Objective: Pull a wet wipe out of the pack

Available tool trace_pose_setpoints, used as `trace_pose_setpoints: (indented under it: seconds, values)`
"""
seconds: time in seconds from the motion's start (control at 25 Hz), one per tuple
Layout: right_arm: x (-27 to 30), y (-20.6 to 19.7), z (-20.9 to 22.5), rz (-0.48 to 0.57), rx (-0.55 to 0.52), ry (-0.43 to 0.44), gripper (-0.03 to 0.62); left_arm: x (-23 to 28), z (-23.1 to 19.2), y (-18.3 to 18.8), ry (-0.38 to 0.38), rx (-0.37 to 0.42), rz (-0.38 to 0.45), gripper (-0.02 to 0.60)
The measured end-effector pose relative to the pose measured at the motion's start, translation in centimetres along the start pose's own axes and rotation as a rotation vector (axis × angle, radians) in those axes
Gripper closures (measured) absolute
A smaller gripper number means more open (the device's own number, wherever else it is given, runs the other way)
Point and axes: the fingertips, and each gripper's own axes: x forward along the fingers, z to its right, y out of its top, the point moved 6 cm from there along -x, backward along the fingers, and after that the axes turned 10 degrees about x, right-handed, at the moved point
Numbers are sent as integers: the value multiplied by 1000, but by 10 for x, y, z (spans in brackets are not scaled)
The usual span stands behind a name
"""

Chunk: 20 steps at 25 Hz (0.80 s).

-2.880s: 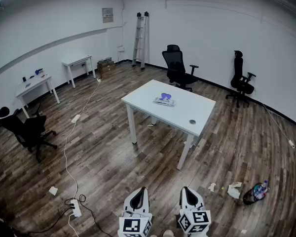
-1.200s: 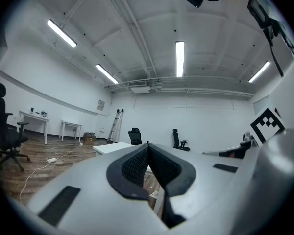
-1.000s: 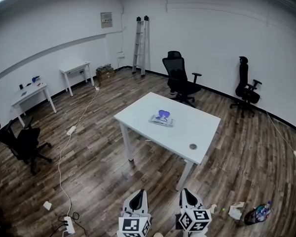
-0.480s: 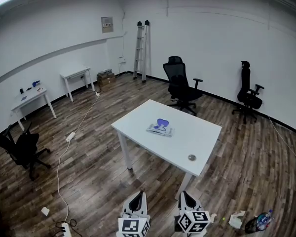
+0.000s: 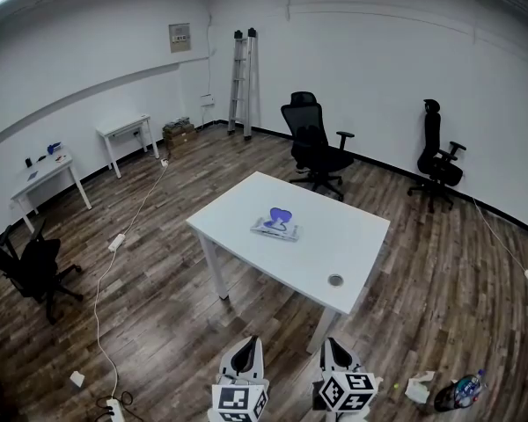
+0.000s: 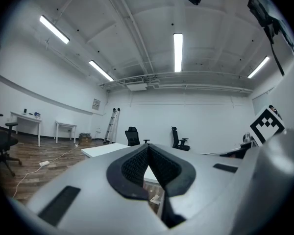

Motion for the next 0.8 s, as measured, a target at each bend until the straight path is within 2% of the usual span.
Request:
trace_pose_setpoints:
  seconds: [0.44, 0.8]
  values:
    - [21, 5, 16, 22, 24, -42, 586, 35, -8, -9, -37, -8, 10, 584]
    - [65, 13, 17, 10, 15, -34, 586, 77, -23, -13, -45, 6, 31, 584]
